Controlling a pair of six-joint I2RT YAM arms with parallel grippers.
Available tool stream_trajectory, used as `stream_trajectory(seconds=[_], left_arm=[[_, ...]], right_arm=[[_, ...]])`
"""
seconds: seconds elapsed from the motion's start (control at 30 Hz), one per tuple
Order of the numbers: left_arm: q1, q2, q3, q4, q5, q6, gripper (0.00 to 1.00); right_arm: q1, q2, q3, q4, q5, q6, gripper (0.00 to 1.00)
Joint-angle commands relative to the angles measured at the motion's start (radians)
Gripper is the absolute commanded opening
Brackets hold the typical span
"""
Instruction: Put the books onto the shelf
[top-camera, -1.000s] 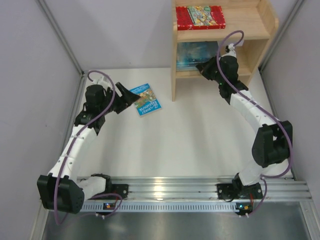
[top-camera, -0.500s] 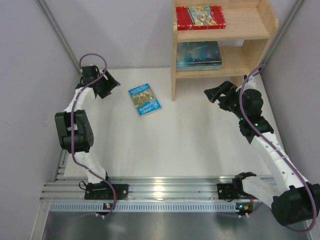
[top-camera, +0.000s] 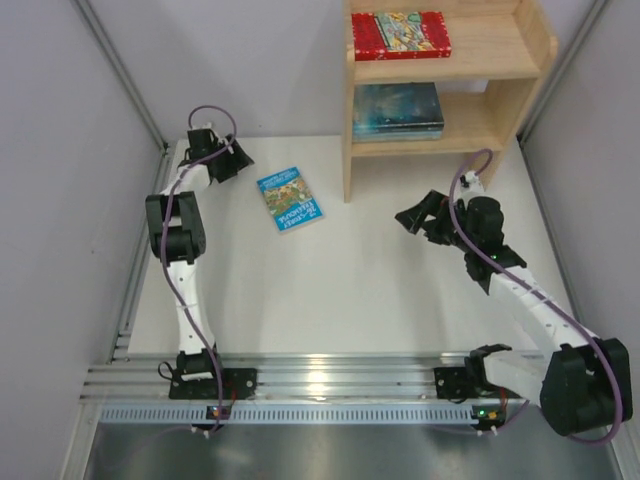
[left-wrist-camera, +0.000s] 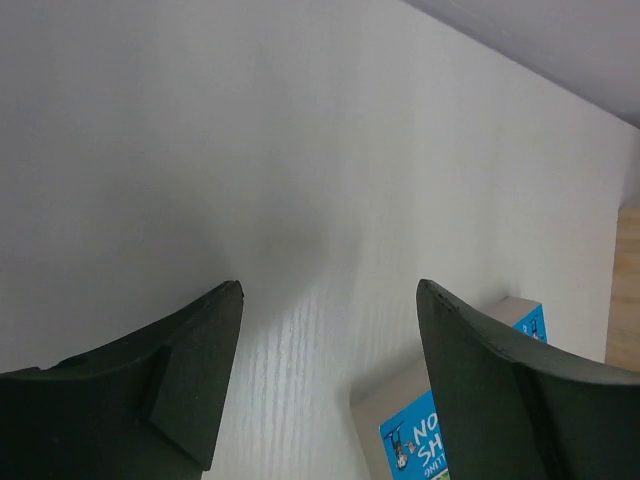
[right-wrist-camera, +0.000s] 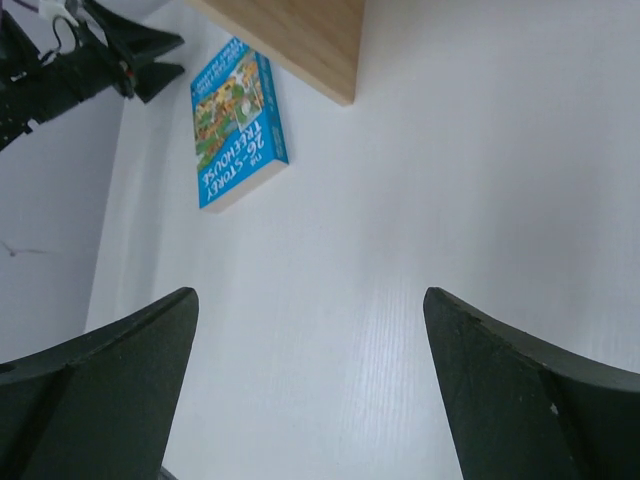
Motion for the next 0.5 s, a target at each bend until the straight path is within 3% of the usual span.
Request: stream_trajectory(seconds=[0.0, 0.07, 0.17, 0.4, 0.47], left_arm=[[-0.053, 0.060, 0.040, 0.101, 0.145, 0.076, 0.76], [-0.096, 0.072, 0.082, 0.002, 0.098, 0.167, 0.76], [-0.150, 0.016, 0.004, 0.012, 0.107, 0.144, 0.73], [-0.186, -0.247, -0.419, 0.161, 0.086, 0.097, 0.71], [-0.212, -0.330, -0.531, 0.158, 0.000, 0.119, 0.71]], right_arm=[[0.046, 0.042, -0.010, 0.139, 0.028, -0.015, 0.94], [0.062, 0.058, -0.016, 0.144, 0.045, -0.005, 0.92], [0.083, 0.063, -0.011, 0.145, 0.063, -0.009, 0.92], [0.137, 0.137, -0.076, 0.342, 0.089, -0.063, 0.90], [0.160, 0.202, -0.102, 0.468, 0.129, -0.077, 0.88]])
